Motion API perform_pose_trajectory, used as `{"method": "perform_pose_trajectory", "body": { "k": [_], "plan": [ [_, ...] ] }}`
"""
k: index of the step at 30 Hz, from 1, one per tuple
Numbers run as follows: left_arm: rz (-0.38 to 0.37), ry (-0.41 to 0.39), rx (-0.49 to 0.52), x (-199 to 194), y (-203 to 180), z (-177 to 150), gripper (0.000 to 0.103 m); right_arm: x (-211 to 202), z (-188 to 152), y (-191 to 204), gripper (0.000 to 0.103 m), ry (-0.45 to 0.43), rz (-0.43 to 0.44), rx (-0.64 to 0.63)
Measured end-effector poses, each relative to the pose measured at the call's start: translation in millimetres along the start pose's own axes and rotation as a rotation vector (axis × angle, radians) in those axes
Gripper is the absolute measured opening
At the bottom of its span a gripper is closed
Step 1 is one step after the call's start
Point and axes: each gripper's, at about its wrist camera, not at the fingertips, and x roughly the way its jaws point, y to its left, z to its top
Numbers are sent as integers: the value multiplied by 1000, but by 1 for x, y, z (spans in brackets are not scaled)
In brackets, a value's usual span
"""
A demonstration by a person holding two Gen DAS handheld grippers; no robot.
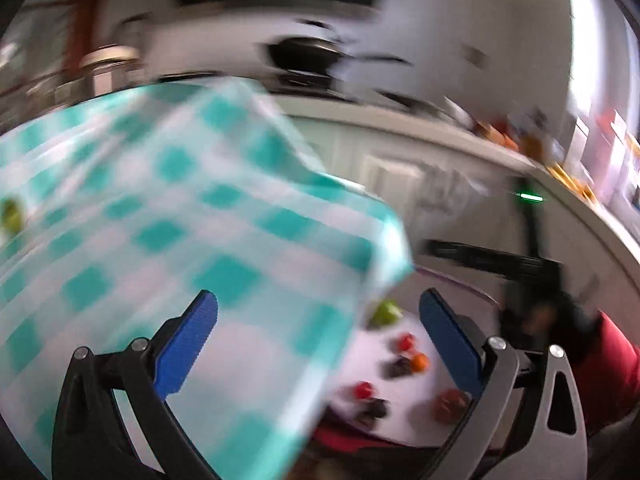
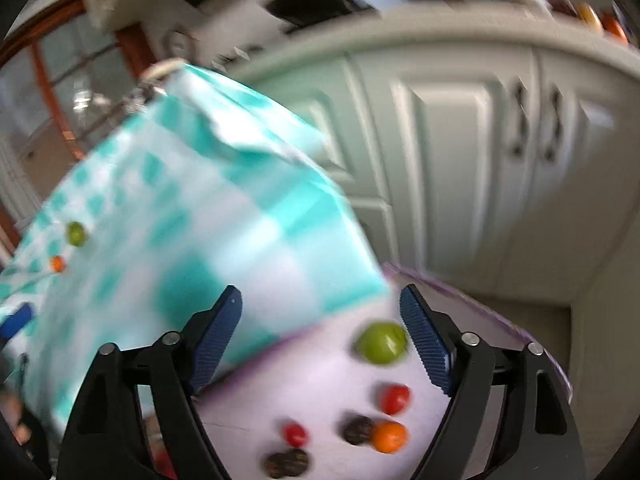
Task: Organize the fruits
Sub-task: 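Move both open tools back over the remaining fruits on the cloth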
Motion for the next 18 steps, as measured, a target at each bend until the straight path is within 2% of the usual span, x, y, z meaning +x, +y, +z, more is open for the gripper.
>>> {"method": "perform_pose_trajectory", "body": {
  "k": [1, 3, 4, 6, 8, 11, 14, 18],
  "plan": [
    [57, -18, -63, -16, 21, -2, 101, -10, 9, 21, 84, -29, 41, -23],
    [116, -34, -148, -27, 53, -3, 101, -28, 24, 42, 87, -66, 96, -61],
    [151, -47, -204, -38, 75, -4, 101, -35, 28, 68, 88, -87, 138, -102],
    [232, -70, -307, -54, 111, -7, 101, -44, 33, 104, 89, -95, 193, -167],
    [296, -81, -372, -61, 135, -12, 101, -41, 29, 149, 89, -63, 253, -253],
    [415, -75, -454, -76, 185, -13, 101, -19, 16, 209, 89, 2, 276, -370],
    [536, -88, -557, -84, 243, -7, 101, 6, 4, 263, 89, 30, 314, -451],
    [673, -114, -674, -77, 313, 5, 101, 68, 12, 322, 89, 112, 315, -421]
  ]
}}
